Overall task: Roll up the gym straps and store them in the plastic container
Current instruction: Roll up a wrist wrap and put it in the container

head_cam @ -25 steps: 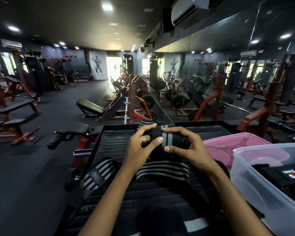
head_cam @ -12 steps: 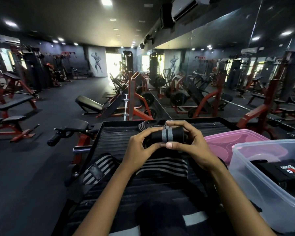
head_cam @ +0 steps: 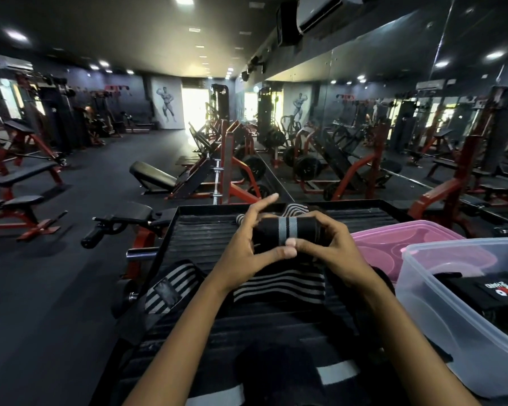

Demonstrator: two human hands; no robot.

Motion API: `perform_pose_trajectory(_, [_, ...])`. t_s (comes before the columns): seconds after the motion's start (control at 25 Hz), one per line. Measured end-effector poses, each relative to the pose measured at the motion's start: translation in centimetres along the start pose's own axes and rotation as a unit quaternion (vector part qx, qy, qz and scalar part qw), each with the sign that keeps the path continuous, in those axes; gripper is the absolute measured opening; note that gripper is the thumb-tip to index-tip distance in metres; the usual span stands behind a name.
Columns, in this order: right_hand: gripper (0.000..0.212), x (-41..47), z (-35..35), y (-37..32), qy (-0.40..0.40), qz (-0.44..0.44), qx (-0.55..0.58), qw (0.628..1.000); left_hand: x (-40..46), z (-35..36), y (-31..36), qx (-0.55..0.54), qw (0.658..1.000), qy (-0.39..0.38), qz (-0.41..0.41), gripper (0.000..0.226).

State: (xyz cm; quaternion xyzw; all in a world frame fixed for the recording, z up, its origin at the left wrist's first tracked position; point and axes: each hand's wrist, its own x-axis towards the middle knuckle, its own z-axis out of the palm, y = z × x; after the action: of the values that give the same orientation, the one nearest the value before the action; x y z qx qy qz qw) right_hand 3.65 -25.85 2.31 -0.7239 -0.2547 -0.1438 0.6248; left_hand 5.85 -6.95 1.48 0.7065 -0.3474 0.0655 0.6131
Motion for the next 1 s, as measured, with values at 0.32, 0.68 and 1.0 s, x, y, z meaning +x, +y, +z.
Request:
perform_pose_trajectory(0.32, [0.037,-0.5,2.1,-0.1,0.02,0.11,-0.035,0.993,-0.4,1.5,-0.8,0.023,1.0,-0.006,-0.005,0.053])
perform_pose_trajectory(0.68, [0.051,-0.3,0.1,-0.2,-0.054,-0.007,-0.062,0.997,-0.1,0.9,-0.5,-0.022,0.996,0.058,-0.058,0.04])
perform_pose_trajectory(1.0, [0.03,-0.3,0.5,0.2,0.046,0.06,0.013,0.997,0.0,0.1,-0.9,-0.043,0.999,0.019,0.017,0.059])
